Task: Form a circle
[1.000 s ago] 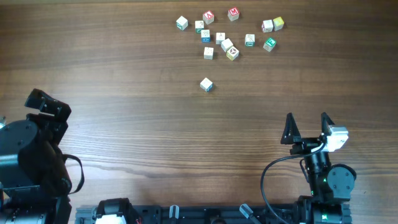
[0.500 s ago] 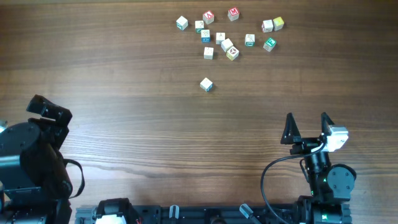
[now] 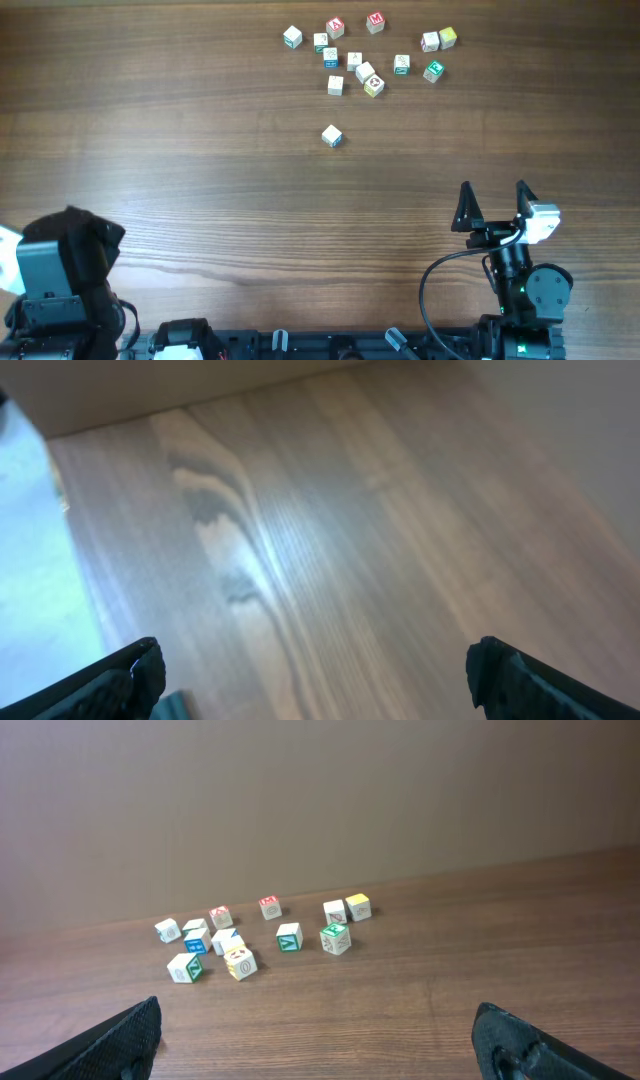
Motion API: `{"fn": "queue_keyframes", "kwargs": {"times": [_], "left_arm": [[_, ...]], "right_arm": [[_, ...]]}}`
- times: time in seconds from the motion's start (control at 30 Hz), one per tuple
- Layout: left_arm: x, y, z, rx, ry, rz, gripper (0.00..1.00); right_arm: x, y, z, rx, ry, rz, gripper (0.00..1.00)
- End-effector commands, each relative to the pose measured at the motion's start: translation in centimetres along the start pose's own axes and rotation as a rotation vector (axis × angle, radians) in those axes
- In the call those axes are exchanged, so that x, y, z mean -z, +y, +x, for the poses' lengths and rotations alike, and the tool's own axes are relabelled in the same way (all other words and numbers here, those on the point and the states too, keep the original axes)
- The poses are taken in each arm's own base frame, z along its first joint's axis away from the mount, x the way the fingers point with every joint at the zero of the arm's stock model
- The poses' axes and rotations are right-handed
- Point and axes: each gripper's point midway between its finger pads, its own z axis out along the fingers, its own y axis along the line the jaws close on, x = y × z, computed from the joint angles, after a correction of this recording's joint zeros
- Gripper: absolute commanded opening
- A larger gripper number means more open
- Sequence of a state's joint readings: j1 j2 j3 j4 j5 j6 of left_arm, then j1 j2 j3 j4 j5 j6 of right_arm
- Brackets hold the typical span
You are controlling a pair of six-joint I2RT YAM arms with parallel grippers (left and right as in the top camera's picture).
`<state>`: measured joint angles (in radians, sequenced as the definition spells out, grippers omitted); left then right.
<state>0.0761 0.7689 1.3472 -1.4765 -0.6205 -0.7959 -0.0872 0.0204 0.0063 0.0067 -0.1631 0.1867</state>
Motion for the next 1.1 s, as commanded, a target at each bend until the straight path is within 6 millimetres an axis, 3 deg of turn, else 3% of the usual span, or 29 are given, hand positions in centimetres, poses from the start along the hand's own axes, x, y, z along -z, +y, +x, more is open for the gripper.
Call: {"fn": "queue_keyframes", "kwargs": {"times": [0.0, 0.73, 1.07], "left_arm": [[0.1, 1.5, 0.6, 0.023, 0.013, -0.056, 1.0], [0.2, 3.5, 2.5, -0.041, 0.092, -0.136, 1.0], [-1.1, 4.1, 4.3, -0.025, 0.129, -0.195, 1.0]], "right_arm": [[0.0, -0.3, -0.1, -0.011, -0.008, 0.013, 1.0], [0.0, -0.3, -0.1, -0.011, -0.008, 0.014, 1.0], [0.0, -0.3, -0.1, -0.011, -0.008, 0.013, 1.0]]}}
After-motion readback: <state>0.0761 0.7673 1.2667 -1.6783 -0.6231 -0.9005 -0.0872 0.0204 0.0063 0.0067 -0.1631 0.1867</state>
